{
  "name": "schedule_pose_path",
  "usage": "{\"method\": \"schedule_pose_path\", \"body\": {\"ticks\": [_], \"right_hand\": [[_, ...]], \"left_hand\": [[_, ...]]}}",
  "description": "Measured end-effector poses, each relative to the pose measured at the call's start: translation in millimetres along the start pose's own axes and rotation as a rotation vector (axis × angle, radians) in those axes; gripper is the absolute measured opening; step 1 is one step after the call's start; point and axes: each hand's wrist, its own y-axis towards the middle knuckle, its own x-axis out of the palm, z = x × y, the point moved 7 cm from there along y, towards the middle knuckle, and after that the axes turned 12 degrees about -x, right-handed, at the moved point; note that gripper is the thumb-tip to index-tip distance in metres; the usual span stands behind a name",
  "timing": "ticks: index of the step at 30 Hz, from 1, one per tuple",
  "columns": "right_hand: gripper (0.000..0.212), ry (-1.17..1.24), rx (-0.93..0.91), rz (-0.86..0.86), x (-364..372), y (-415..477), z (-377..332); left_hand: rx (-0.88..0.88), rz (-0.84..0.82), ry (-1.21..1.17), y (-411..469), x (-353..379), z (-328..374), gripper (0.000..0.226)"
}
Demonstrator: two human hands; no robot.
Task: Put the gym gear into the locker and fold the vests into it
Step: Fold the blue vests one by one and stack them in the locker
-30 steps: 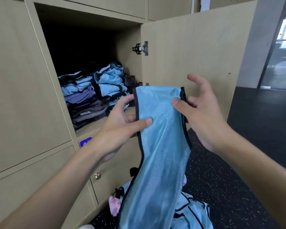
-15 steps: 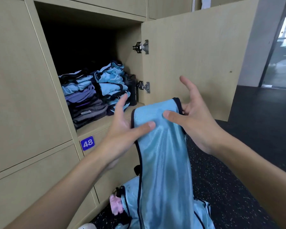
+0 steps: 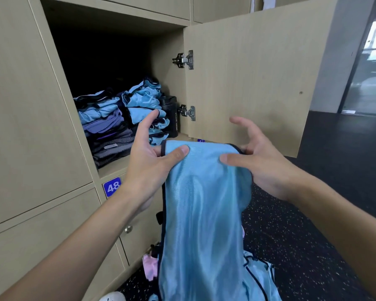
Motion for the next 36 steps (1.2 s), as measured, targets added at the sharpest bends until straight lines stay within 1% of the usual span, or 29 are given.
{"method": "schedule_pose_path", "body": {"ticks": [1, 2, 5, 6, 8, 10, 12, 13, 14, 16, 19, 20, 21, 24, 25, 28, 29, 32, 33, 36], "right_hand": [[0.084, 0.02, -0.003, 0.029, -2.8, 0.6, 0.3], [0.086, 0.026, 0.005, 0.015, -1.9, 0.3, 1.0], [0.089, -0.003, 0.083, -0.189, 15.4, -5.9, 4.9], [0.086, -0.019, 0.082, -0.204, 17.5, -6.4, 4.5], [0.079, -0.019, 0.036, -0.126, 12.6, -3.0, 1.4], [0.077, 0.011, -0.003, -0.043, 6.1, -0.1, -0.3], [0.078, 0.001, -0.021, -0.016, 3.6, 0.7, -1.6], [0.079, -0.005, -0.021, -0.012, 3.3, 0.1, -2.8], [0.082, -0.003, -0.015, -0.008, 1.8, 0.1, -2.6], [0.089, -0.01, 0.021, -0.035, -0.6, -1.2, -1.0], [0.096, -0.08, 0.114, -0.152, 1.5, -8.7, 6.2], [0.095, -0.087, 0.119, -0.142, 0.0, -9.9, 7.4], [0.093, -0.079, 0.109, -0.094, -3.5, -9.8, 6.9], [0.091, 0.018, 0.102, 0.113, -19.7, -8.2, 11.3], [0.095, 0.03, 0.123, 0.125, -19.6, -10.0, 14.5], [0.104, 0.002, 0.204, 0.037, -11.7, -17.2, 29.5], [0.104, 0.001, 0.198, 0.057, -12.4, -18.0, 31.4], [0.104, 0.068, 0.125, 0.211, -22.3, -14.9, 33.5], [0.105, 0.094, 0.116, 0.222, -21.6, -14.8, 35.7], [0.107, 0.072, 0.137, 0.122, -8.0, -19.3, 45.6]], "left_hand": [[0.003, 0.014, 0.01, 1.5, -1.9, -0.4, 0.082], [0.006, 0.024, 0.014, 2.0, -3.3, 0.3, 0.081], [0.026, 0.046, 0.028, 2.1, -6.0, 2.9, 0.078], [0.028, 0.043, 0.031, 1.2, -5.6, 3.9, 0.078], [0.001, -0.003, 0.025, 2.2, -5.4, -2.6, 0.082], [-0.054, -0.1, 0.069, -2.5, 1.9, -13.8, 0.093], [-0.104, -0.179, 0.107, -6.3, 9.3, -26.9, 0.102], [-0.111, -0.195, 0.09, -7.8, 12.1, -28.9, 0.102], [-0.099, -0.187, 0.065, -7.3, 13.0, -27.7, 0.1], [-0.053, -0.106, 0.019, -1.7, 9.8, -21.1, 0.092], [-0.026, 0.036, -0.09, 3.6, -1.8, -13.5, 0.077], [-0.027, 0.047, -0.103, 3.4, -3.0, -12.4, 0.072], [-0.03, 0.047, -0.103, 2.7, -3.0, -11.9, 0.069], [-0.03, 0.06, -0.107, 2.1, -1.8, -10.1, 0.066], [-0.027, 0.072, -0.103, 2.6, -2.0, -9.1, 0.066], [-0.007, 0.105, -0.091, 3.5, -3.8, -6.0, 0.065], [-0.006, 0.111, -0.093, 3.3, -5.1, -5.5, 0.064], [-0.01, 0.145, -0.104, 4.8, -11.2, -4.3, 0.06], [-0.012, 0.159, -0.107, 5.7, -13.3, -3.5, 0.059], [-0.008, 0.169, -0.143, 7.6, -17.1, -0.2, 0.058]]}}
